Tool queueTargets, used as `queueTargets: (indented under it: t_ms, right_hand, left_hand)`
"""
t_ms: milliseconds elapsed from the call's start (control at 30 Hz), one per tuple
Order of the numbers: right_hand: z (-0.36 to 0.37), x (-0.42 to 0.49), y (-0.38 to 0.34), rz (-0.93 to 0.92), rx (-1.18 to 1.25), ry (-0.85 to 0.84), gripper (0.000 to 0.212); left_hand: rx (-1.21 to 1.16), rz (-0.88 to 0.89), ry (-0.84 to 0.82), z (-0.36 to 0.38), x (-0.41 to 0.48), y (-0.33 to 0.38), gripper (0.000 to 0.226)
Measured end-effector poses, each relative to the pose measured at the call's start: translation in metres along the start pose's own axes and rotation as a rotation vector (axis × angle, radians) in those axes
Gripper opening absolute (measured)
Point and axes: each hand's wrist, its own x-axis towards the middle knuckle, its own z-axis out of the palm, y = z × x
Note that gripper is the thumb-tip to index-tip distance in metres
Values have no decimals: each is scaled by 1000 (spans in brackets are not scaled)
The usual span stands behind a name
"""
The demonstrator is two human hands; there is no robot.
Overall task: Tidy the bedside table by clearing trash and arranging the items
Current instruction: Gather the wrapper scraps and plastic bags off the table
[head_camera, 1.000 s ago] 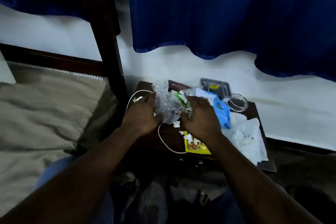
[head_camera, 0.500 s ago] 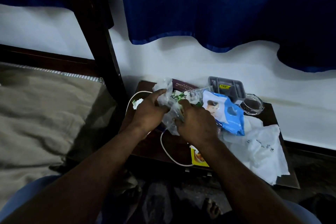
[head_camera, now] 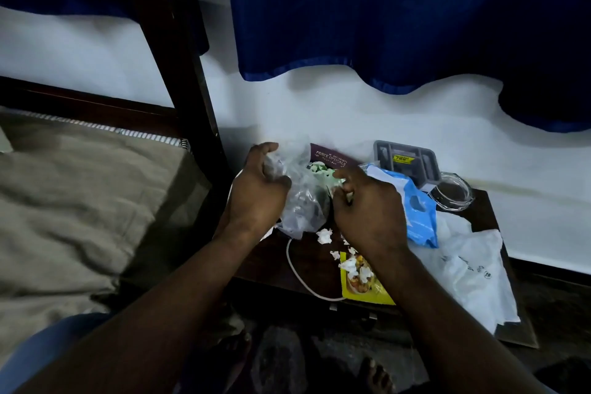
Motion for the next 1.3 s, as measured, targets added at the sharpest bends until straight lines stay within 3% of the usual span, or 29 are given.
queueTargets:
  t_ms: [167,300,400,500,567,667,800,867,900,967,1100,1167,1300]
  right_hand:
    - [-3,0,4,36,-15,-41,28]
    - [-4,1,7,7,49,-70,33]
    - [-9,6,7,-29,193,-68,61]
    - [-11,8,2,6,501,-188,88]
    - [-10,7,-5,29,667,-287,92]
    - [-1,5,-19,0,719,-317,81]
    - [13,9,-32,90,742,-147,45]
    - [16,13,-32,131,730,-73,33]
    - [18,16,-31,146,732,-49,29]
    - [21,19,-27,142,730,-57,28]
    - [23,24,-26,29,755,-244,37]
    - [22,25,-20,14,706,-250,42]
    - [17,26,-6,45,592,-133,38]
  left_hand:
    - [-217,-79,13,-8,9,9,69]
    - [-388,-135,-24,-17,15,17,54]
    - [-397,-72,-59,-23,15,21,20]
    - [-324,-8,-131,-27,11,23,9]
    - [-330,-15,-176,-28,11,25,9]
    - [-439,-159,-259,-28,8,31,8]
    - [-649,-153,-422,-28,3,33,21]
    - [-710,-155,-536,-29,-2,32,54]
    - [-669,-142,-543,-28,-1,30,74]
    - [-517,-94,-503,-23,0,23,90]
    - [-431,-33,-415,-32,11,17,80]
    - [-299,15,-345,-43,20,16,75]
    - [301,154,-119,-60,32,10,55]
